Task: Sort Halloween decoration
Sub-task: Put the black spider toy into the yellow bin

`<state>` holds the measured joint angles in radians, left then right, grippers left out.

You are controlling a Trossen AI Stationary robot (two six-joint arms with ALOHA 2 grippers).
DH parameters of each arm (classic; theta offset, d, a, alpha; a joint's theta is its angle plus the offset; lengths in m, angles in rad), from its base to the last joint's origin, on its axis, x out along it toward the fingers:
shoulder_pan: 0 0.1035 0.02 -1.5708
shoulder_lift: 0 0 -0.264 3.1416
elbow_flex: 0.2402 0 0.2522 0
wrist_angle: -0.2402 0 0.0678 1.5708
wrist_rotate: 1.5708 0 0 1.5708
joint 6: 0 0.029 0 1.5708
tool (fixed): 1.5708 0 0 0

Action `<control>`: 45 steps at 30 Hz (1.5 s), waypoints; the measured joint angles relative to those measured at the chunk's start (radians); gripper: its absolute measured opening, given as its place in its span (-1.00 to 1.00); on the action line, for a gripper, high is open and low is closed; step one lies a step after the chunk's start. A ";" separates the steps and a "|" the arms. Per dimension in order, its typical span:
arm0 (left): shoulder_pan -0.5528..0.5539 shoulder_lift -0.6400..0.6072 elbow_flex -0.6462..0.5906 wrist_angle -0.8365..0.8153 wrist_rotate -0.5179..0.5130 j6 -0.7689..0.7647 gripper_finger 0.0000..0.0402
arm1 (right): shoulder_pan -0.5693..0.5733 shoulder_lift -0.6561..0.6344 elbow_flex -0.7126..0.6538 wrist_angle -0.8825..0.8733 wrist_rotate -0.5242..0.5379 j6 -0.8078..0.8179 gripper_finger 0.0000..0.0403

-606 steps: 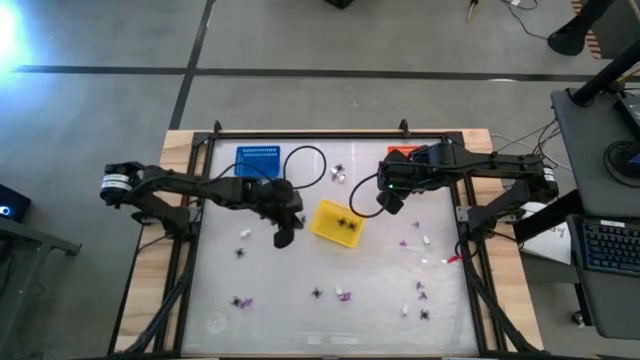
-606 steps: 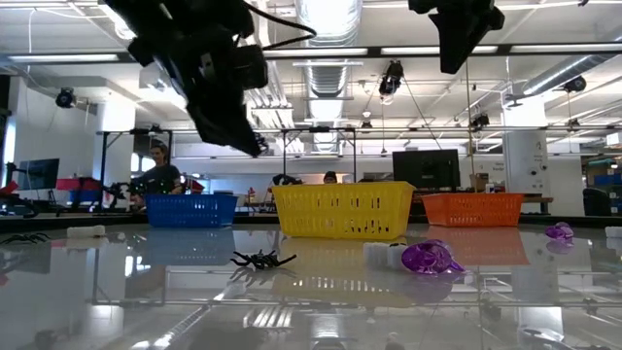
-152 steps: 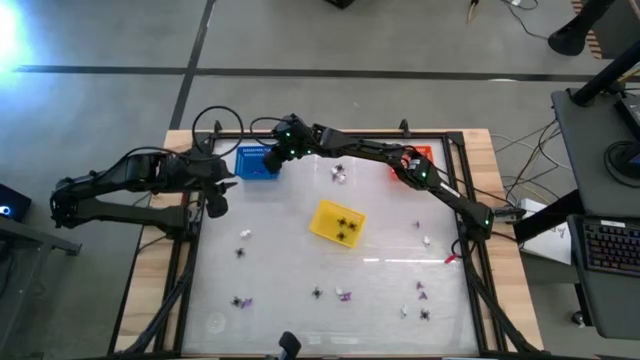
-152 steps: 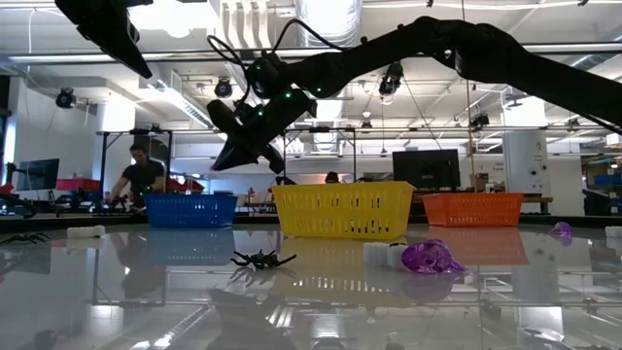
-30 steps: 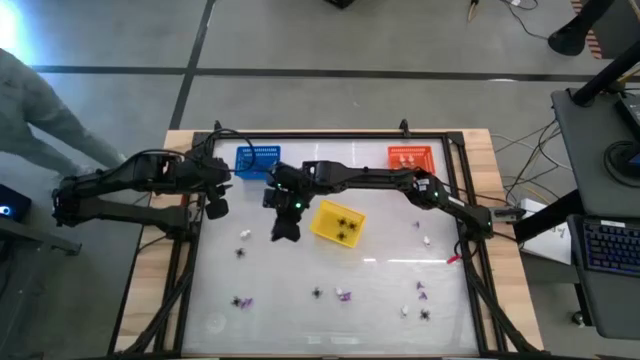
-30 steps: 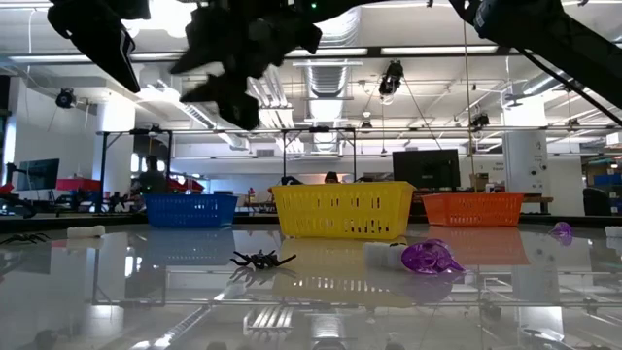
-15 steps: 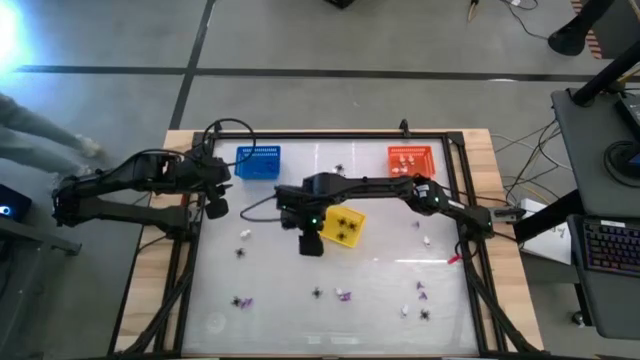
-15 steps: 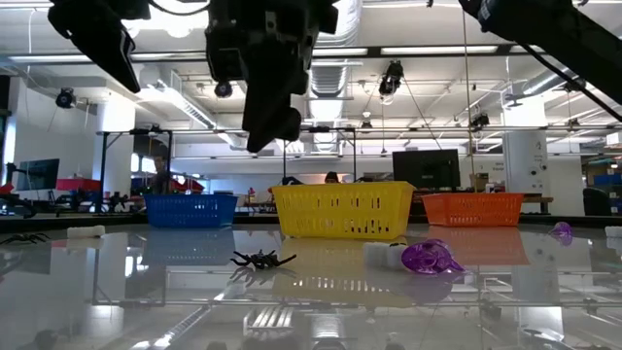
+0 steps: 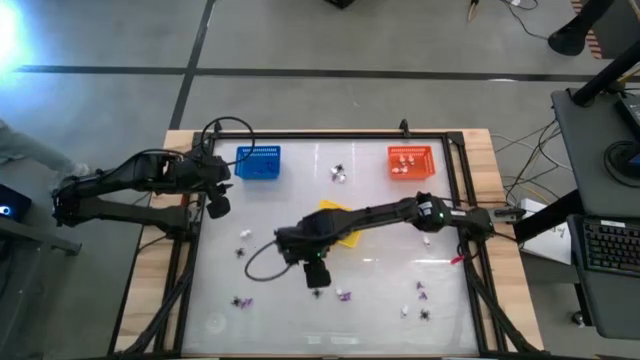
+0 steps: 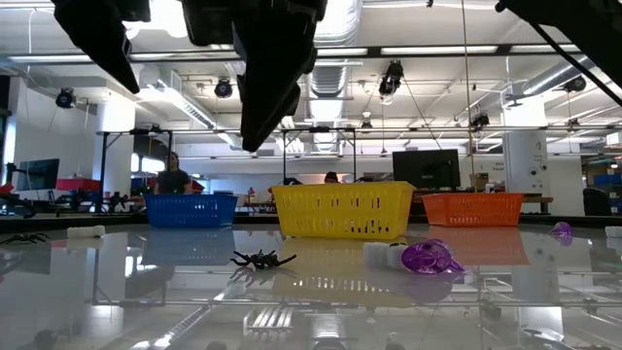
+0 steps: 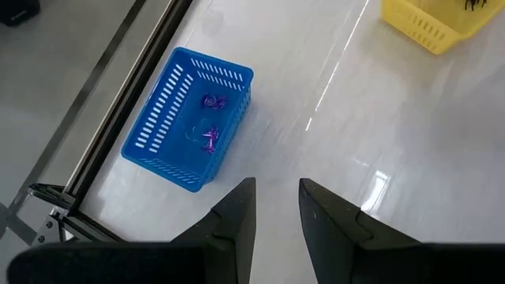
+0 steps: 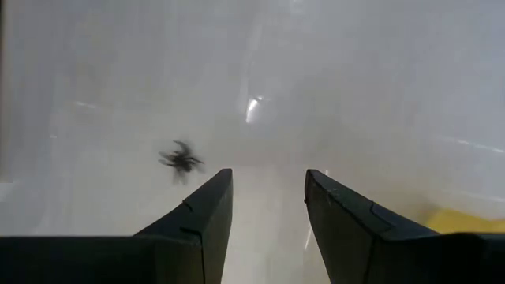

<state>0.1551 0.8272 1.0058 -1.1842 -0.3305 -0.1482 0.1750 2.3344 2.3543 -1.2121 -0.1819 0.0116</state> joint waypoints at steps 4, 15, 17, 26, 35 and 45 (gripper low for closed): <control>0.000 0.000 0.000 -0.002 0.000 -0.002 -0.59 | 0.033 0.000 0.000 0.032 -0.001 0.069 -0.24; 0.000 0.000 0.000 -0.002 0.024 0.040 -0.59 | 0.089 0.006 -0.005 0.058 0.082 0.262 -0.24; 0.000 0.000 0.000 -0.003 0.034 0.055 -0.59 | 0.097 0.015 -0.005 0.085 0.100 0.290 -0.24; -0.001 0.000 0.000 -0.006 0.035 0.094 -0.59 | 0.130 0.075 -0.007 0.092 0.120 0.472 -0.24; 0.000 0.000 0.000 -0.008 0.035 0.105 -0.59 | 0.159 0.074 -0.024 0.091 0.137 0.609 -0.24; 0.000 0.000 0.000 -0.008 0.080 0.108 -0.59 | 0.181 0.073 -0.108 0.103 0.159 0.725 -0.24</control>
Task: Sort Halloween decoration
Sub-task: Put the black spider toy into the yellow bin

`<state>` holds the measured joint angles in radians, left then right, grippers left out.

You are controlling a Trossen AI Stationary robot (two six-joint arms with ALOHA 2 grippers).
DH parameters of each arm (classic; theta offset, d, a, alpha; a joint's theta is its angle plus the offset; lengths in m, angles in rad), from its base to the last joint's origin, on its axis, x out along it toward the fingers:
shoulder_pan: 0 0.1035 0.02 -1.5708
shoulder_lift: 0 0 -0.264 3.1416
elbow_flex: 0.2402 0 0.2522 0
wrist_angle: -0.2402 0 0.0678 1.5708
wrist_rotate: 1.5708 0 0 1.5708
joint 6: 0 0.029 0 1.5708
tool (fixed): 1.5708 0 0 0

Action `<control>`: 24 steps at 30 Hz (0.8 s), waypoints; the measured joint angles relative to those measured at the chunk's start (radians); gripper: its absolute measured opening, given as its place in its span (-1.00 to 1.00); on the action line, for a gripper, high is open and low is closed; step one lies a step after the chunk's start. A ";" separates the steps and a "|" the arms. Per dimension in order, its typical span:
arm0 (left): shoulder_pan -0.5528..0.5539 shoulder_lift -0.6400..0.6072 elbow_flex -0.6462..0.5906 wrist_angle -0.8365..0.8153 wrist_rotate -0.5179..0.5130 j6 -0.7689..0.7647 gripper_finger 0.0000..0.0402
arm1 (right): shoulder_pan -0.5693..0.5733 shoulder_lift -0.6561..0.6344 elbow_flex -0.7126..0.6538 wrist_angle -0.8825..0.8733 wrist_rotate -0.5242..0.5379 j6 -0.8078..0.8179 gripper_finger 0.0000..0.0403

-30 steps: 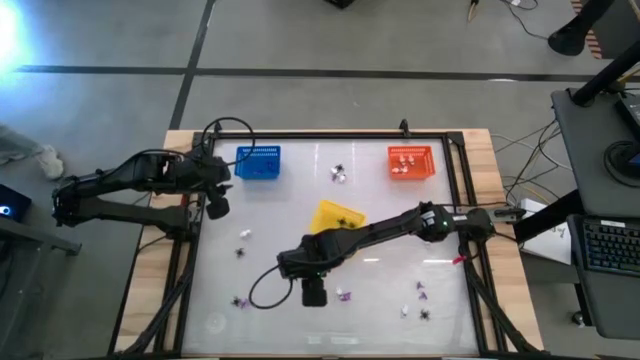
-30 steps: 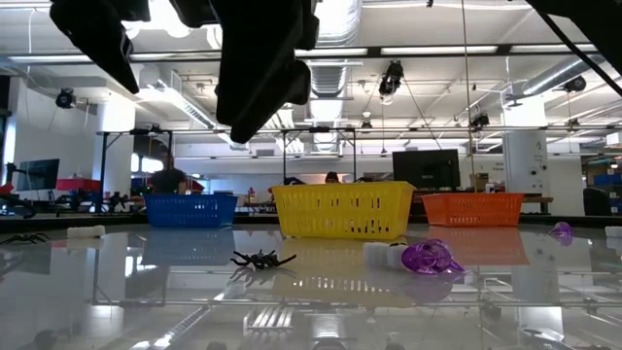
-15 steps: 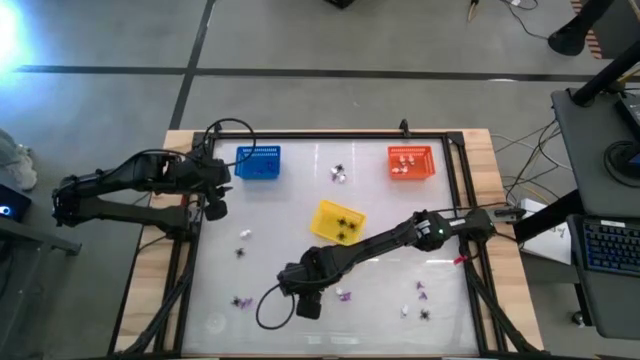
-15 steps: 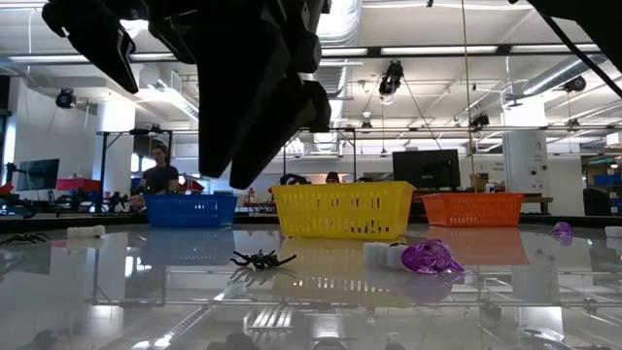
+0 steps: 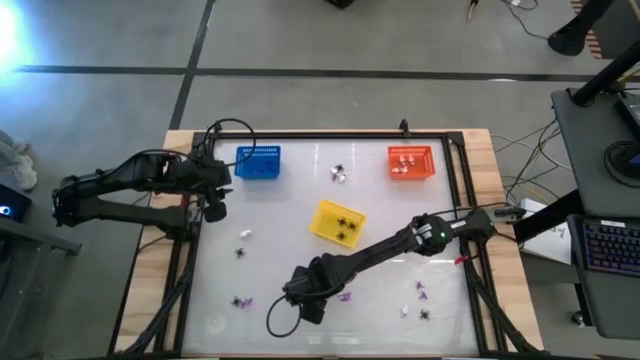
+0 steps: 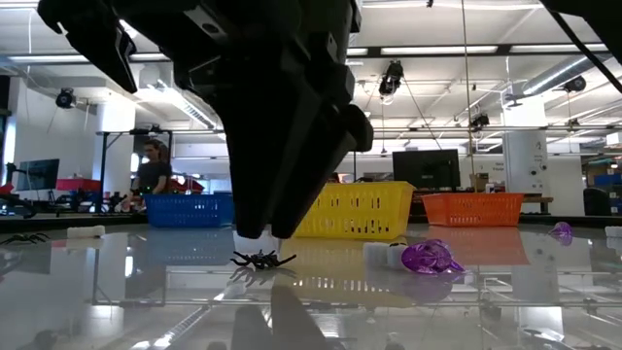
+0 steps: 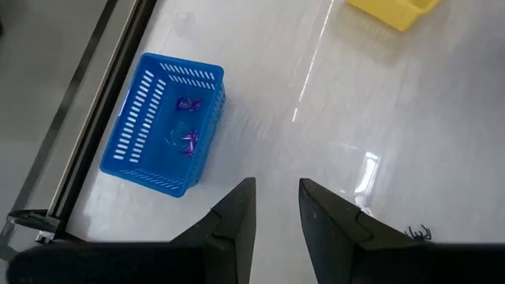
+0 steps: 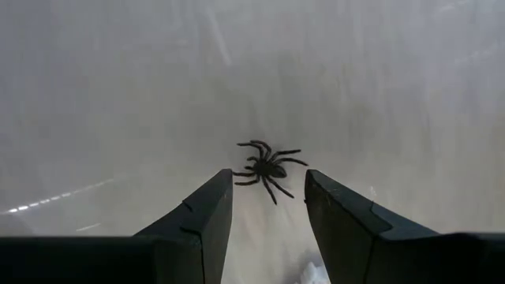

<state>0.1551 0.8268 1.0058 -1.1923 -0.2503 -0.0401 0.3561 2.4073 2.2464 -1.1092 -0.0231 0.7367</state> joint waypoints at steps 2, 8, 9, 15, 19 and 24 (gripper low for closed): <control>0.000 0.000 0.000 0.000 0.000 0.006 -0.59 | 0.000 0.000 -0.012 0.004 0.000 0.013 -0.24; 0.000 0.000 0.000 0.000 0.000 0.006 -0.59 | 0.000 0.000 -0.049 0.071 0.001 0.035 -0.24; 0.000 0.000 0.000 0.000 0.001 0.006 -0.59 | -0.001 0.000 -0.055 0.079 0.006 0.046 -0.24; 0.000 0.000 0.000 0.000 0.000 0.006 -0.59 | 0.000 -0.002 -0.085 0.084 0.050 0.140 -0.26; 0.000 0.000 0.000 0.000 0.000 0.006 -0.59 | 0.000 -0.005 -0.106 0.089 0.050 0.182 -0.39; 0.000 0.000 0.000 0.001 0.000 0.006 -0.59 | -0.001 -0.005 -0.106 0.090 0.046 0.190 -0.73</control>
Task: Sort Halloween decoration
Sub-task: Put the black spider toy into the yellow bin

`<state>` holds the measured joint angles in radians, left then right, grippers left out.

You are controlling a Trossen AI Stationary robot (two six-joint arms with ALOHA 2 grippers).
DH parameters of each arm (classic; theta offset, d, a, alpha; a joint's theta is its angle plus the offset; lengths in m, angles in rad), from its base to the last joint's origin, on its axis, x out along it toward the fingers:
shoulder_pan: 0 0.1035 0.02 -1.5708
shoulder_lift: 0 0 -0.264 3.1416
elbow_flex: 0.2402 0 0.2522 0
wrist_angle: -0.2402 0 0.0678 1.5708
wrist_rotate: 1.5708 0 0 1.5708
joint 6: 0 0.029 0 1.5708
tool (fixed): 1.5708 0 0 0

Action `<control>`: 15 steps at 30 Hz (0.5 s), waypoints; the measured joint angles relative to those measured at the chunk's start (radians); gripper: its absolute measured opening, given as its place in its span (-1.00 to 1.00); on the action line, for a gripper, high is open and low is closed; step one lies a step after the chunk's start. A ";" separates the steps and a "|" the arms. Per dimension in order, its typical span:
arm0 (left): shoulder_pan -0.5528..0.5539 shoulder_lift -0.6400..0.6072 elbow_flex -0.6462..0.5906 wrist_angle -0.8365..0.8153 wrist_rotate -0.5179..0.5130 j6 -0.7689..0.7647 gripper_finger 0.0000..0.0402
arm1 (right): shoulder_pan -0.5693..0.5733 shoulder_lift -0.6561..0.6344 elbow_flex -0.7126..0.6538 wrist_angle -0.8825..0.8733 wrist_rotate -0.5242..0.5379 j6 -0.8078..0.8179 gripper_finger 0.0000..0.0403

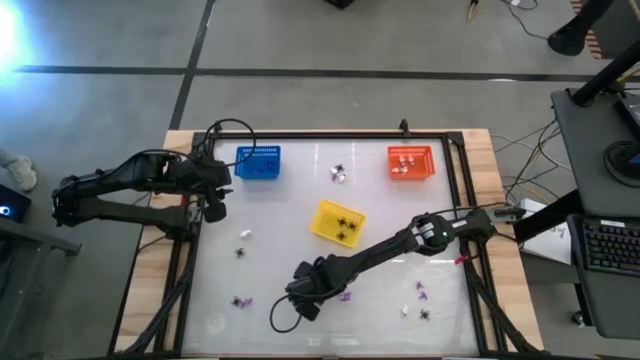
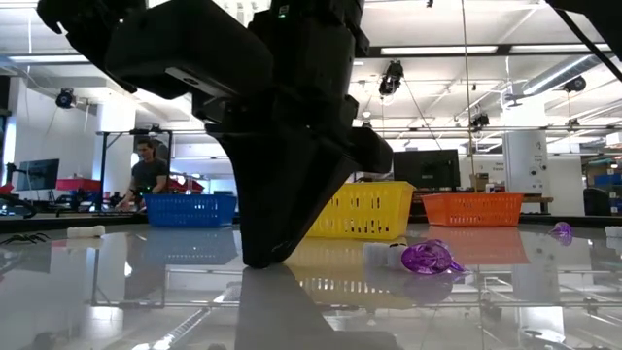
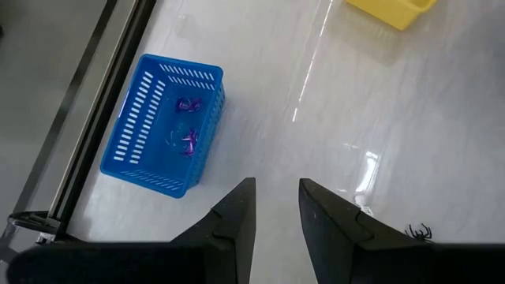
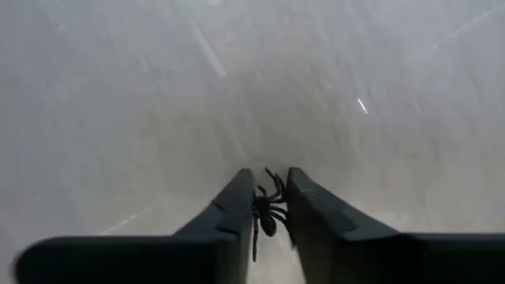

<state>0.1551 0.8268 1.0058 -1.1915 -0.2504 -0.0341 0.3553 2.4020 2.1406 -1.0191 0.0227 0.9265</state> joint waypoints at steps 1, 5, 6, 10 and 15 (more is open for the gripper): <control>0.000 0.000 0.000 0.000 0.000 0.000 -0.59 | 0.000 0.000 0.004 0.000 0.000 0.000 -0.81; 0.000 0.000 0.000 0.000 0.000 0.000 -0.59 | 0.000 0.001 0.012 0.003 -0.004 -0.001 -0.93; 0.000 0.000 0.000 0.000 0.000 0.000 -0.59 | 0.000 0.002 0.013 0.003 -0.004 0.002 -0.94; 0.000 0.000 0.000 0.000 0.000 0.000 -0.59 | 0.000 0.004 0.025 0.002 -0.004 0.025 -0.96; 0.000 0.000 0.000 -0.003 -0.001 0.023 -0.59 | 0.000 0.005 0.049 0.007 -0.004 0.048 -0.96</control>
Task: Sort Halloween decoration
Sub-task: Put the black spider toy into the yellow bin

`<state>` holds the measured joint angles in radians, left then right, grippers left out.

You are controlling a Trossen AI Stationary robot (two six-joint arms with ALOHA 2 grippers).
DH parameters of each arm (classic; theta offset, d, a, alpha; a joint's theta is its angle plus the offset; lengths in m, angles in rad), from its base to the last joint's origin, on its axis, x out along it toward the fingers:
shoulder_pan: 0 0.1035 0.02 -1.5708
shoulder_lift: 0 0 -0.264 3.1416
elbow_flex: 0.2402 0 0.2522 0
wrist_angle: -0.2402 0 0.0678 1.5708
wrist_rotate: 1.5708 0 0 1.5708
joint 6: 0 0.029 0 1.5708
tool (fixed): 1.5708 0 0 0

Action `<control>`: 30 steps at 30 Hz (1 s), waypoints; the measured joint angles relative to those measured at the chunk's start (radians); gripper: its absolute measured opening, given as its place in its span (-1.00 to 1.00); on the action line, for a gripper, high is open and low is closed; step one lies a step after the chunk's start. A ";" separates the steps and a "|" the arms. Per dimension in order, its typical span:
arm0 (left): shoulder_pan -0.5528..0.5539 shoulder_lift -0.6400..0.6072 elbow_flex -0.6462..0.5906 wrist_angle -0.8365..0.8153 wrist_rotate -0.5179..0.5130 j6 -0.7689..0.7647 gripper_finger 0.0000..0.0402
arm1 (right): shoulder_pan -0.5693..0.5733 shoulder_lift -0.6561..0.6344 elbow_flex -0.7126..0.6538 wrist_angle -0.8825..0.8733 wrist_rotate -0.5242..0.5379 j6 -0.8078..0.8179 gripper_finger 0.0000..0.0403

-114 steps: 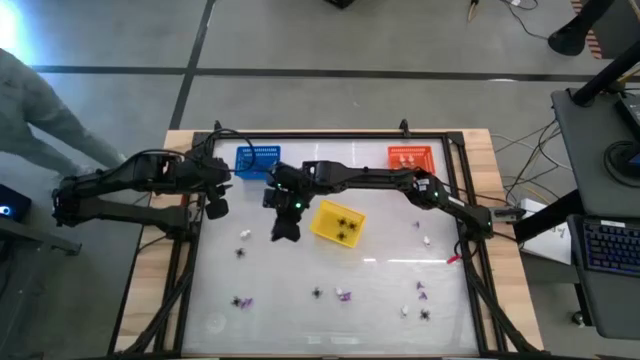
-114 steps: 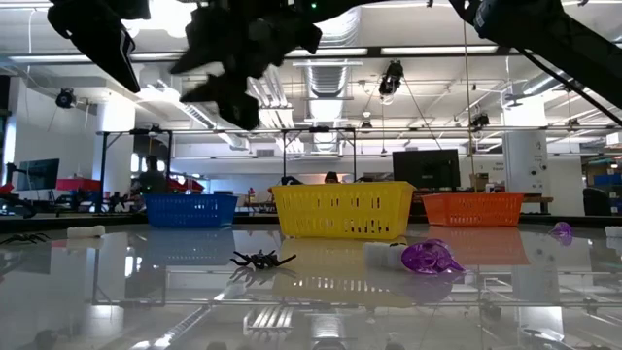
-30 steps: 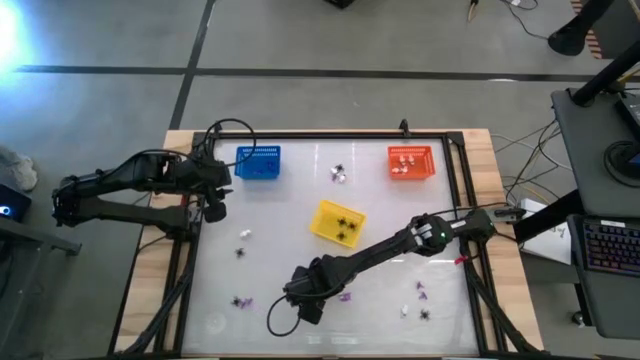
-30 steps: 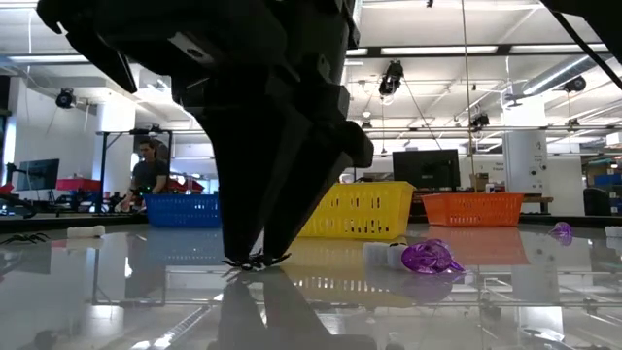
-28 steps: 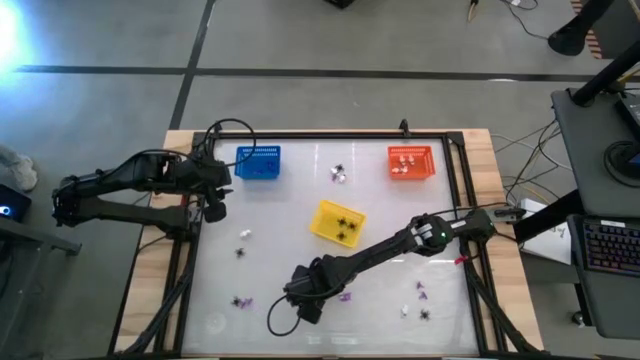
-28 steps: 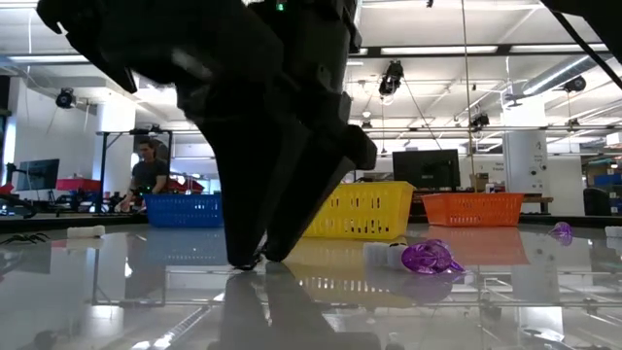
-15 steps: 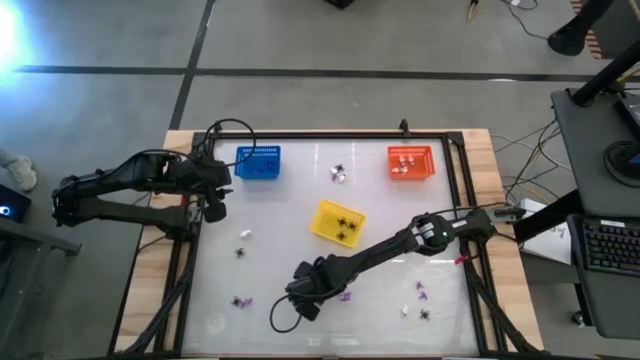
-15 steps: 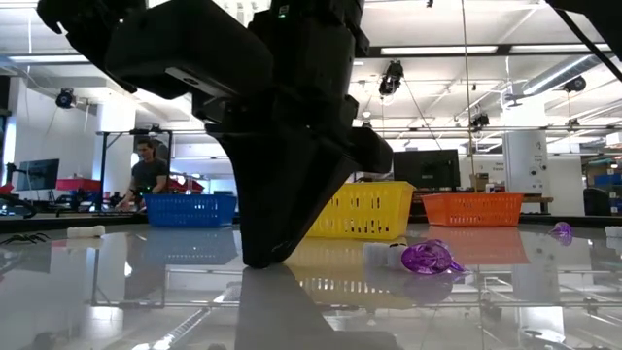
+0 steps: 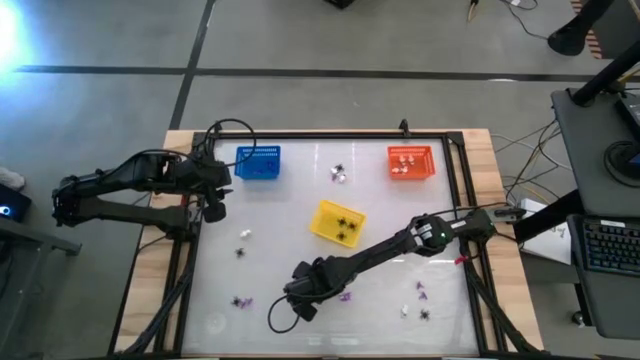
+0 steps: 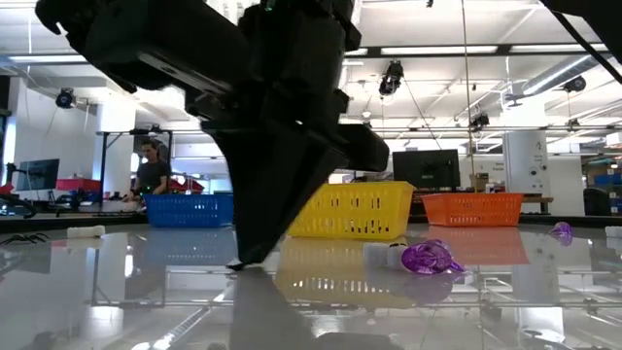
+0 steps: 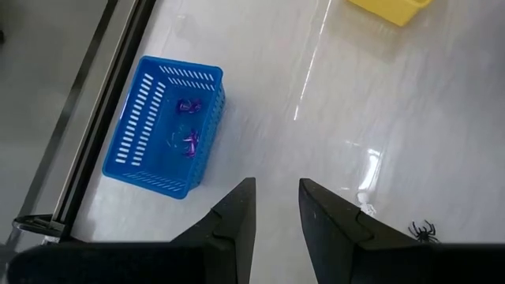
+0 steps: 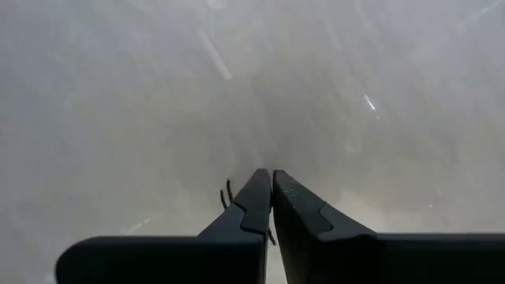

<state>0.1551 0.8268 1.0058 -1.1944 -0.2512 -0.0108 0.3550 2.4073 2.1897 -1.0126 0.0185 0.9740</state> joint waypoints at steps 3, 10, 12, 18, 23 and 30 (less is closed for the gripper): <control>0.000 0.000 0.000 -0.007 0.000 0.002 -0.59 | 0.000 0.000 0.014 -0.002 0.000 0.021 -0.96; 0.000 0.000 0.000 -0.029 0.000 0.025 -0.59 | 0.000 0.000 0.044 -0.014 0.000 0.034 -0.96; 0.000 0.000 0.000 -0.031 0.000 0.025 -0.59 | -0.002 0.000 0.057 -0.027 0.003 0.035 -0.96; 0.000 0.000 0.000 -0.049 0.000 0.025 -0.59 | -0.019 0.000 0.108 -0.124 0.009 0.051 -0.96; 0.000 -0.005 0.000 -0.056 0.022 0.035 -0.59 | -0.046 -0.002 0.165 -0.217 0.045 0.094 -0.96; -0.001 -0.017 0.000 -0.057 0.085 0.061 -0.59 | -0.086 -0.034 0.166 -0.251 0.054 0.115 -0.96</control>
<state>0.1543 0.8101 1.0054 -1.2514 -0.1661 0.0501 0.2691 2.3730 2.3554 -1.2632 0.0723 1.0893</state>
